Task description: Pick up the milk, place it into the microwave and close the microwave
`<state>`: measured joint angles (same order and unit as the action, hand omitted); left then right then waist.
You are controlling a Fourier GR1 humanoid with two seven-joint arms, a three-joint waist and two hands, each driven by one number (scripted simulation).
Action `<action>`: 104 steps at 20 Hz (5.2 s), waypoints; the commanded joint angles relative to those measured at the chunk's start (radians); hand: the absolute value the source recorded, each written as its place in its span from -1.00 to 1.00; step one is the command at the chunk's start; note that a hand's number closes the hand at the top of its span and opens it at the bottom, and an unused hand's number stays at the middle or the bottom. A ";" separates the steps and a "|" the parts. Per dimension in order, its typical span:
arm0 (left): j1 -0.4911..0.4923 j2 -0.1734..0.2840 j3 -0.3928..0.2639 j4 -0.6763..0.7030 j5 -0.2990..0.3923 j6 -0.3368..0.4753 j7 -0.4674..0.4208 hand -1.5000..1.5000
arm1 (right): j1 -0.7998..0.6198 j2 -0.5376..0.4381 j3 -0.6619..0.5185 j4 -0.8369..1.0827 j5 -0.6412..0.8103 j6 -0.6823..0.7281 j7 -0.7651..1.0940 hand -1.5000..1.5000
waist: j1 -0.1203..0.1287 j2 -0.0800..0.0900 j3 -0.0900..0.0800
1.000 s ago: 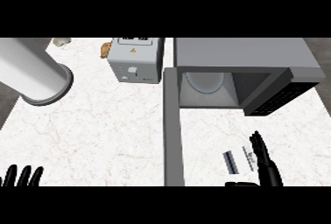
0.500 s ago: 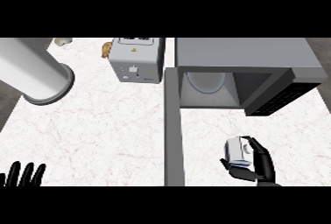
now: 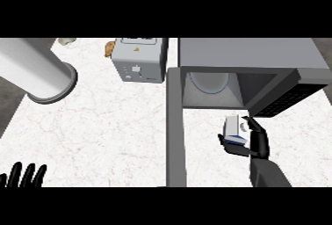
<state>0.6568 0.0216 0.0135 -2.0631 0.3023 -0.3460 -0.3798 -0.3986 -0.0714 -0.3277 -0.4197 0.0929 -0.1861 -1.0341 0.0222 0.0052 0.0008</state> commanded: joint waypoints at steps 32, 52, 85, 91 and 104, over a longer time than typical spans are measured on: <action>0.147 -0.021 -0.046 -0.132 0.016 0.001 0.010 -1.00 | 0.573 0.071 0.370 -1.128 -0.178 0.133 0.432 1.00 | -0.023 -0.009 -0.001; 0.034 0.021 0.098 0.054 0.058 -0.078 -0.042 -1.00 | 0.102 0.071 0.519 -0.777 -0.113 -0.276 0.584 1.00 | -0.005 -0.003 -0.001; 0.012 0.040 0.097 0.038 0.081 -0.143 0.013 -1.00 | -0.519 -0.117 0.271 0.257 -0.076 -0.483 0.261 1.00 | 0.094 0.044 0.004; 0.005 0.043 0.120 0.072 0.095 -0.152 -0.004 -1.00 | -0.572 -0.121 0.214 0.240 -0.118 -0.482 0.234 1.00 | 0.102 0.046 0.005; -0.056 0.059 0.115 0.104 0.078 -0.156 0.010 -1.00 | -0.621 -0.153 0.176 0.264 -0.098 -0.739 0.209 1.00 | 0.120 0.062 0.005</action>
<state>0.6140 0.0793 0.1373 -1.9629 0.3880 -0.5022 -0.3785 -1.0039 -0.2111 -0.1378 -0.1632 -0.0063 -0.8179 -0.7998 0.1361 0.0629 0.0049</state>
